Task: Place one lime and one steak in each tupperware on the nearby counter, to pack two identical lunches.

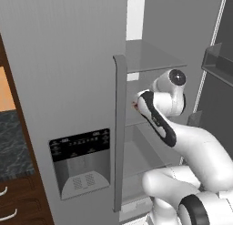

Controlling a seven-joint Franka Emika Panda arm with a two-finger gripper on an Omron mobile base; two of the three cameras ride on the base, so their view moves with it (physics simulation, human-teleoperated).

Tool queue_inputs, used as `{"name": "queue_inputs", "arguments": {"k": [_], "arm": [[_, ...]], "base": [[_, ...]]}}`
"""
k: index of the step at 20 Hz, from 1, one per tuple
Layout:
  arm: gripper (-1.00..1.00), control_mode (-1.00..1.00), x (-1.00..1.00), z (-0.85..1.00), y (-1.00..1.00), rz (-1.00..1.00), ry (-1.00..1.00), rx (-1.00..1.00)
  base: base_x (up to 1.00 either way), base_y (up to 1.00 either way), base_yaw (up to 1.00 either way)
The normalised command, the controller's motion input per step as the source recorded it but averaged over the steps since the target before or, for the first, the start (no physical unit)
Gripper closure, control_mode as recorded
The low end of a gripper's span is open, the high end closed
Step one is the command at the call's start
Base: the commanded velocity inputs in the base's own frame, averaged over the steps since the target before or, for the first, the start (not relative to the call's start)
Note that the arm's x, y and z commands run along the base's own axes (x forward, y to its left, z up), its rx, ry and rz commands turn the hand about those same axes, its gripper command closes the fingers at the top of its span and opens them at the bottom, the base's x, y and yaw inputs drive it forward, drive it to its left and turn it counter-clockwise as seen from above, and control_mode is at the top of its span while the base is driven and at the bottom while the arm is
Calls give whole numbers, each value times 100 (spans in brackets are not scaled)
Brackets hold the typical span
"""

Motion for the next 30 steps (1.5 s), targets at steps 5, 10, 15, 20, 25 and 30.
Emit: {"name": "queue_inputs", "arguments": {"k": [5,10,15,20,25,30], "arm": [[100,-100,-33,47,0,-8,32,-23],[100,-100,-96,-14,-27,-15,13,-1],[100,-100,-100,-28,-56,-8,0,10],[100,-100,-100,1,-23,-11,3,7],[100,-100,-92,35,0,-2,1,2],[100,-100,-69,0,0,0,0,0]], "base": [[0,0,0],[0,0,0],[0,0,0],[0,0,0],[0,0,0],[0,0,0]]}}
